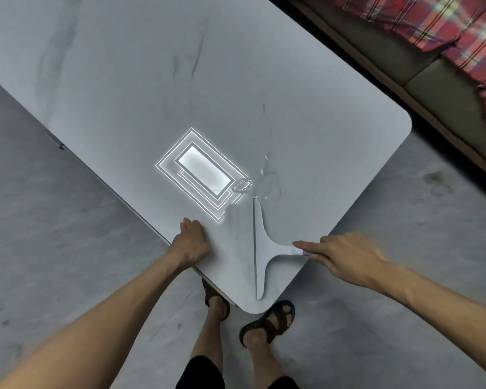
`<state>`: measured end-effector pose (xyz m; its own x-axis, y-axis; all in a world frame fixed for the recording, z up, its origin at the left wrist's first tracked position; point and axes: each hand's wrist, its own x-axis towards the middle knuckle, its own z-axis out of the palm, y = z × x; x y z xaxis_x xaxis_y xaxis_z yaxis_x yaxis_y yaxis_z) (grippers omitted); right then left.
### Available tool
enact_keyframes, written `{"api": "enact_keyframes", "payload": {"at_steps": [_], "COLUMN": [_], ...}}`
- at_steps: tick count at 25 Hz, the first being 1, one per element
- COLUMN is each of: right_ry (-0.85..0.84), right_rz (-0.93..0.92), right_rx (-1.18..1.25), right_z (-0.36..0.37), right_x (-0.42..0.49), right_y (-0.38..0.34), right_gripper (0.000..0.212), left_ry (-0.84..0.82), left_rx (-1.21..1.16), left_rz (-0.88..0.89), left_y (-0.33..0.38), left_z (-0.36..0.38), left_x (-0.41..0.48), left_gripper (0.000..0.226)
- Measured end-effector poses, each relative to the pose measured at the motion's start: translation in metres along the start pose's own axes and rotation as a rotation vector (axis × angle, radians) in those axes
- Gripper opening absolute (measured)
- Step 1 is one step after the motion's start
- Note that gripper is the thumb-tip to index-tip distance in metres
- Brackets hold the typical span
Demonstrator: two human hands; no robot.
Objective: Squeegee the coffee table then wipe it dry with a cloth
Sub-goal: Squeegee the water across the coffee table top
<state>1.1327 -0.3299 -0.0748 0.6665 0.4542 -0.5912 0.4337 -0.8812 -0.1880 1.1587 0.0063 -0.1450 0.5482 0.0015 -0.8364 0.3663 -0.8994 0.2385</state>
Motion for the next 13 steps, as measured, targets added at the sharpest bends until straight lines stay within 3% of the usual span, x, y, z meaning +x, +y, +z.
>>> {"api": "enact_keyframes", "payload": {"at_steps": [2,4,7,10,13], "right_ry": [0.028,0.176,0.332,0.402,0.362], "right_rz": [0.15,0.306,0.48,0.626,0.642], "right_rx": [0.111,0.293,0.567,0.756,0.733], "right_z": [-0.026,-0.054,-0.09,-0.11,-0.101], "right_x": [0.0,0.021,0.087,0.159,0.185], "right_y": [0.004,0.011,0.017,0.018,0.003], "right_gripper": [0.046,0.044,0.046,0.047,0.047], "left_ry": [0.109,0.226,0.321,0.319,0.23], "left_rx": [-0.048,-0.082,-0.099,-0.064,-0.01], "left_rz": [0.013,0.028,0.14,0.205,0.18], "left_y": [0.005,0.011,0.019,0.019,0.017], "left_z": [-0.006,-0.017,-0.04,-0.058,-0.06], "left_x": [-0.001,0.001,0.014,0.035,0.047], "left_gripper": [0.02,0.011,0.014,0.01,0.007]}}
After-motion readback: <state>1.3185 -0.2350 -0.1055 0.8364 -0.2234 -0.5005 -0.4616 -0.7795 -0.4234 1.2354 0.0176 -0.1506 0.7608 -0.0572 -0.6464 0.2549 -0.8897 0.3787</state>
